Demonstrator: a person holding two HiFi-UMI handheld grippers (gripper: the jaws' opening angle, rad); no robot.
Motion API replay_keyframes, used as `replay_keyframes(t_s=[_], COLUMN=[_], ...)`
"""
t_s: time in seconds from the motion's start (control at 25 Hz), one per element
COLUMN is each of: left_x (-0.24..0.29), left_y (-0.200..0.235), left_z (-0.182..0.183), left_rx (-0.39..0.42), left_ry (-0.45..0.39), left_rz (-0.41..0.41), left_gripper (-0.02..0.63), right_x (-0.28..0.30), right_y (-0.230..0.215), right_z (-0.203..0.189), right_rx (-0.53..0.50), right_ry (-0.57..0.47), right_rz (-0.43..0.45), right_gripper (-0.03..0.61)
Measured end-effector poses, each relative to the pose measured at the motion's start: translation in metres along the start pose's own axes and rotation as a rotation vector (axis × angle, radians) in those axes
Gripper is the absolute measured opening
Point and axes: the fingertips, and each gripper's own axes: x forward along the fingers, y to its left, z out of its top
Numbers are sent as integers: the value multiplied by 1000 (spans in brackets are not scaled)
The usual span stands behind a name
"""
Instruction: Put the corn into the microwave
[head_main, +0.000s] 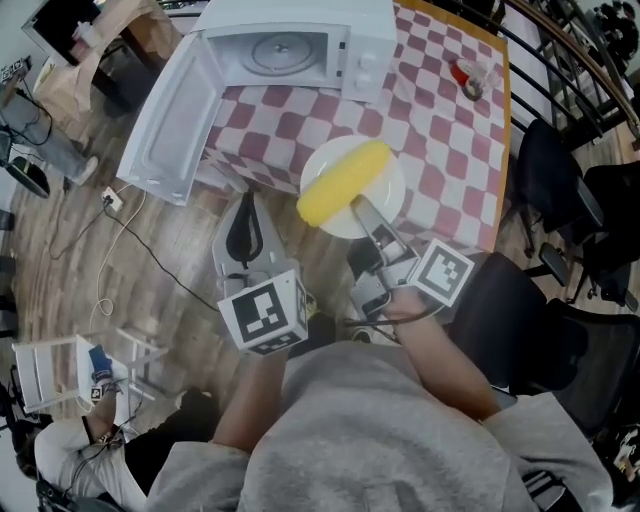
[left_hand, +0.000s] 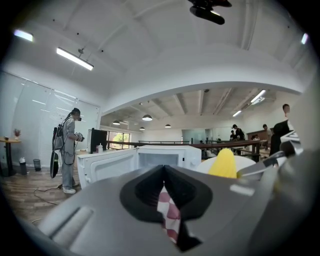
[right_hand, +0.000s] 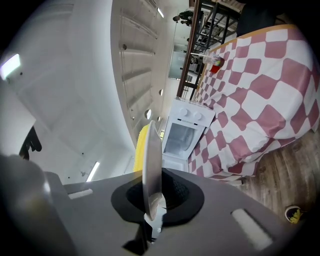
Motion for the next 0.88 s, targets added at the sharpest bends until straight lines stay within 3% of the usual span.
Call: replay_keyframes(t_s=[0.88], left_x=[69], left_y=[51], left_z=[-1], left_rx=[15], left_ry=[5], left_rz=[-89], left_gripper=[11], right_x=[86], right_y=[5], right_z=[-7], right_rx=[67], right_ry=[-56], right_rz=[-12], right_gripper=[6])
